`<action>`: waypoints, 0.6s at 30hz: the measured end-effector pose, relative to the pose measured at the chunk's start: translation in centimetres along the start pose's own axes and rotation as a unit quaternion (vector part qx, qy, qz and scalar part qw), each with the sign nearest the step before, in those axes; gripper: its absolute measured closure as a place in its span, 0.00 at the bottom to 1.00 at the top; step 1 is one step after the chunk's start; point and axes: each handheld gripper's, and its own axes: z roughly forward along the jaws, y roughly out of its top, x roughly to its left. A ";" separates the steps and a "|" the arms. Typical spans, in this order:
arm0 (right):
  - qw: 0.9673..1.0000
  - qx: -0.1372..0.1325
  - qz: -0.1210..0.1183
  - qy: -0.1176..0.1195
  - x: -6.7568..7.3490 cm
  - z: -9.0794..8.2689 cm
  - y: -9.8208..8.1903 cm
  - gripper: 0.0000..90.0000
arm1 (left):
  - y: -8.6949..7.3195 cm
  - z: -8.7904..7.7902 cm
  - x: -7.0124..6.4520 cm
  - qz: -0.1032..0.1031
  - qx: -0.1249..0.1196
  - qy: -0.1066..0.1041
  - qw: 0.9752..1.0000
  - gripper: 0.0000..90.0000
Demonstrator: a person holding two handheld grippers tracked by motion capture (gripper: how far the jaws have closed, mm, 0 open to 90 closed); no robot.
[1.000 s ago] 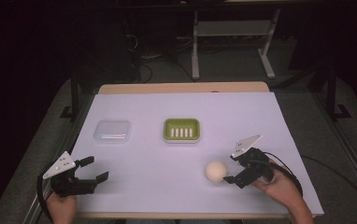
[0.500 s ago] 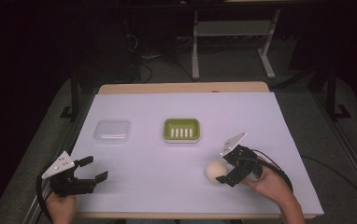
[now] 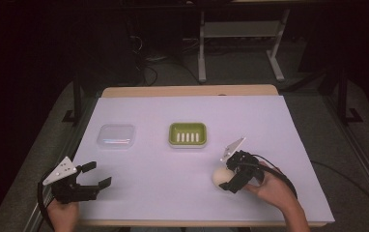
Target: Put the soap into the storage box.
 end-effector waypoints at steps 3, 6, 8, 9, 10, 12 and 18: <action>1.000 0.004 -0.001 -0.004 0.0 0.3 0.1 0.16 | 0.0 0.0 0.0 0.000 0.001 -0.001 1.000 0.15; 1.000 0.005 -0.003 -0.002 0.1 0.5 0.2 0.17 | 0.0 0.0 0.0 0.000 0.001 -0.001 1.000 0.15; 1.000 0.008 -0.002 0.001 0.1 0.7 0.2 0.17 | 0.0 0.0 0.0 -0.001 0.001 -0.001 1.000 0.15; 1.000 0.009 -0.004 -0.002 0.1 0.8 0.2 0.17 | 0.0 0.0 0.0 0.000 0.001 -0.001 1.000 0.15; 1.000 0.010 -0.003 -0.004 0.1 0.8 0.2 0.18 | 0.0 0.0 0.0 -0.001 0.001 -0.001 1.000 0.15; 1.000 0.011 -0.004 -0.003 0.1 1.0 0.2 0.18 | 0.0 0.1 0.0 -0.001 0.000 -0.002 1.000 0.15; 1.000 0.017 -0.003 -0.008 0.1 1.3 0.3 0.19 | 0.0 0.1 -0.1 0.000 0.000 -0.003 1.000 0.15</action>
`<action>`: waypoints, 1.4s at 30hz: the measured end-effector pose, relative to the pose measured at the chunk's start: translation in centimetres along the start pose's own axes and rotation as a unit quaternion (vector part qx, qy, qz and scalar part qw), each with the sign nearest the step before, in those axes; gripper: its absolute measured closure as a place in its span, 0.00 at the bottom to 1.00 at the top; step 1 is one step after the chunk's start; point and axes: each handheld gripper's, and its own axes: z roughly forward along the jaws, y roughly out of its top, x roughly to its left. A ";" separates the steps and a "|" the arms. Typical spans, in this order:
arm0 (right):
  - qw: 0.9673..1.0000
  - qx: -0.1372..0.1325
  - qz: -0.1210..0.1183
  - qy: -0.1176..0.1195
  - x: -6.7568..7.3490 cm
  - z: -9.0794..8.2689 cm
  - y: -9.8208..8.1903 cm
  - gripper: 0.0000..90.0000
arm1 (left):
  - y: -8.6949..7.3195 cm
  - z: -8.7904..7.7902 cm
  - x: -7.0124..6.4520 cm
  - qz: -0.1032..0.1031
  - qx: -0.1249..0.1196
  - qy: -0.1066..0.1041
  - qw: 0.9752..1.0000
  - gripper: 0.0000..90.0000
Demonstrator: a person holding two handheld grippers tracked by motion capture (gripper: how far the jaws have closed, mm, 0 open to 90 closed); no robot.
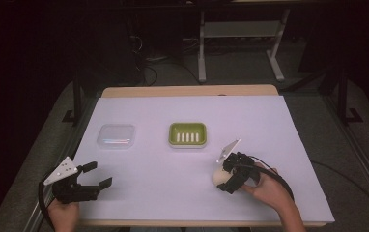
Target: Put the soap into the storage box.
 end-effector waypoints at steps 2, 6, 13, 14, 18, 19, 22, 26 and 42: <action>1.000 0.001 0.000 0.001 0.0 0.0 0.0 0.19 | 0.0 0.0 0.0 0.000 0.000 0.000 1.000 0.15; 1.000 0.010 -0.001 0.001 0.2 0.4 0.1 0.22 | 0.0 0.0 0.0 0.000 0.000 0.000 1.000 0.15; 1.000 0.016 -0.004 0.000 0.3 0.6 0.2 0.26 | 0.0 0.0 0.0 0.000 0.000 0.000 1.000 0.15; 1.000 0.016 -0.004 0.000 0.3 0.6 0.2 0.26 | 0.0 0.0 0.0 0.000 -0.001 0.000 1.000 0.15; 1.000 0.016 -0.004 0.000 0.3 0.5 0.2 0.26 | 0.0 0.0 0.0 -0.001 0.000 0.000 1.000 0.15; 1.000 0.016 -0.006 0.000 0.3 0.5 0.2 0.26 | 0.0 0.0 0.0 -0.001 0.000 0.000 1.000 0.15; 1.000 0.016 -0.004 0.002 0.2 0.4 0.4 0.26 | 0.0 0.0 0.0 -0.001 -0.001 0.001 1.000 0.15; 1.000 0.007 -0.002 0.007 0.1 -0.1 0.8 0.26 | 0.0 0.0 0.0 -0.001 -0.002 0.001 1.000 0.15; 1.000 -0.012 -0.004 0.018 -1.2 -1.2 3.7 0.26 | 0.0 0.0 0.0 -0.001 -0.002 0.001 1.000 0.15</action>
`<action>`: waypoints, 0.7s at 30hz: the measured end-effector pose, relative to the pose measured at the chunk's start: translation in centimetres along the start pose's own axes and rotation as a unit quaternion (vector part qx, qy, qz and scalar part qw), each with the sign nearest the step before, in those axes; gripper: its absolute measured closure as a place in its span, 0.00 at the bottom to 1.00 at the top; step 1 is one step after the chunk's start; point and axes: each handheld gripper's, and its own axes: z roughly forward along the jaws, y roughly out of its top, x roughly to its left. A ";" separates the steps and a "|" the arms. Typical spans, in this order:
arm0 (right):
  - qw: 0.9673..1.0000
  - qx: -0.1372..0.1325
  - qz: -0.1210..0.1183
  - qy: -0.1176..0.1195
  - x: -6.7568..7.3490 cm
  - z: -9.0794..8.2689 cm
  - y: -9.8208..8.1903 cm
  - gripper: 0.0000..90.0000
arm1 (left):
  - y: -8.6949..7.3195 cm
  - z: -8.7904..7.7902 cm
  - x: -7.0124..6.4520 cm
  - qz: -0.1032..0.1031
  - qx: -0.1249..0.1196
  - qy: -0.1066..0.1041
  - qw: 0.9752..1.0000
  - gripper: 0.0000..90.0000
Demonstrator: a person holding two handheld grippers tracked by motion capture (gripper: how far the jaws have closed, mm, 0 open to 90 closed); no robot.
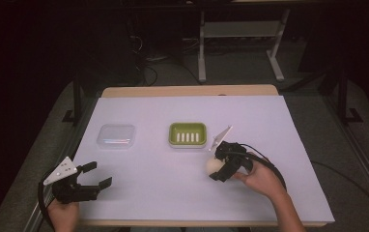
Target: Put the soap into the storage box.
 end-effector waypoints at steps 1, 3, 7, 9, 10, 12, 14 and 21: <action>1.000 0.000 0.000 0.000 0.0 0.0 0.0 0.26 | 0.0 0.0 0.0 0.000 0.000 0.000 1.000 0.15; 1.000 -0.003 0.003 0.003 -0.4 -0.1 0.4 0.26 | 0.0 0.0 0.0 0.000 0.000 0.000 1.000 0.15; 1.000 -0.007 0.005 0.000 -0.9 -0.3 1.3 0.26 | 0.0 -0.1 0.1 0.004 0.003 0.000 1.000 0.15; 1.000 -0.007 0.005 0.001 -1.2 -0.3 2.0 0.26 | 0.0 -0.1 0.1 0.004 0.003 0.001 1.000 0.15; 1.000 -0.007 0.005 0.001 -1.2 -0.3 2.0 0.26 | 0.0 -0.1 0.1 0.004 0.003 0.001 1.000 0.15; 1.000 -0.009 0.004 -0.001 -1.6 -0.2 2.7 0.26 | 0.0 0.0 0.0 0.000 -0.001 0.000 1.000 0.15; 1.000 -0.008 0.007 0.003 -1.9 -0.1 3.1 0.26 | 0.0 0.0 0.0 0.000 -0.001 -0.001 1.000 0.15; 1.000 -0.004 0.008 0.006 -2.6 0.2 4.8 0.26 | 0.0 0.0 0.0 0.000 -0.001 0.000 1.000 0.15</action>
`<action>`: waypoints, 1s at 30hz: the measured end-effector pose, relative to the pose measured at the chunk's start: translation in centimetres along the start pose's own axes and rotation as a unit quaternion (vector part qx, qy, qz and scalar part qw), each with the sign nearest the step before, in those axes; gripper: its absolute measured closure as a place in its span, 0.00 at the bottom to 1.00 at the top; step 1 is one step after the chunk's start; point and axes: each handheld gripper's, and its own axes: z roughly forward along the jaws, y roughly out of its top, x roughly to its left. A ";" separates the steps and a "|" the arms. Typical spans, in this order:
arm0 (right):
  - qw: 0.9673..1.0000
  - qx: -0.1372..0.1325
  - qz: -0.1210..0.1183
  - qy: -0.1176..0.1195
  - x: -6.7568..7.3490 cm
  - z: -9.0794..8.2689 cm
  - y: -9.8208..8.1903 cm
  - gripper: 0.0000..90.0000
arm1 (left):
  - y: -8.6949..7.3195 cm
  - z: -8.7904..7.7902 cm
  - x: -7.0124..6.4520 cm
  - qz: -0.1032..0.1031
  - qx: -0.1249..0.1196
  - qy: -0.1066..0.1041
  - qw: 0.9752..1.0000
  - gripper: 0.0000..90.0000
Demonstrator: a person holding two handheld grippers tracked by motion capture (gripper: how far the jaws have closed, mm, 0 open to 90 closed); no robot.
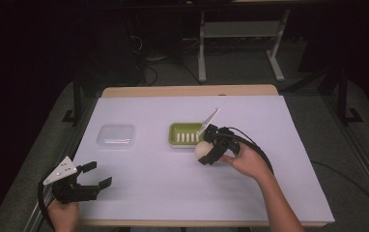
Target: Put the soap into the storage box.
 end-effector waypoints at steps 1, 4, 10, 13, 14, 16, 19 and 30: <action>1.000 0.000 0.000 0.000 0.0 0.0 0.0 0.26 | 0.0 0.0 0.0 0.000 0.000 0.000 1.000 0.15; 1.000 0.003 0.000 0.000 -0.4 0.1 0.8 0.26 | 0.0 0.0 0.0 0.000 -0.001 0.000 1.000 0.15; 1.000 0.003 -0.001 0.002 -0.8 0.1 1.7 0.26 | 0.0 0.0 0.0 0.000 0.000 -0.001 1.000 0.15; 1.000 -0.004 -0.002 0.003 -1.1 0.0 2.2 0.26 | 0.0 0.0 0.0 -0.001 -0.001 0.000 1.000 0.15; 1.000 -0.003 0.001 0.005 -1.1 -0.1 2.4 0.26 | 0.0 0.0 0.0 -0.001 -0.001 0.000 1.000 0.15; 1.000 -0.003 -0.002 0.001 -1.2 -0.1 2.7 0.26 | 0.0 0.0 0.0 -0.002 -0.001 0.000 1.000 0.15; 1.000 -0.002 -0.003 0.002 -1.2 -0.1 2.9 0.26 | 0.0 0.0 0.0 -0.001 -0.003 0.000 1.000 0.15; 1.000 0.002 -0.007 0.000 -1.9 -0.2 4.9 0.26 | 0.0 -0.1 0.2 -0.002 -0.002 0.001 1.000 0.15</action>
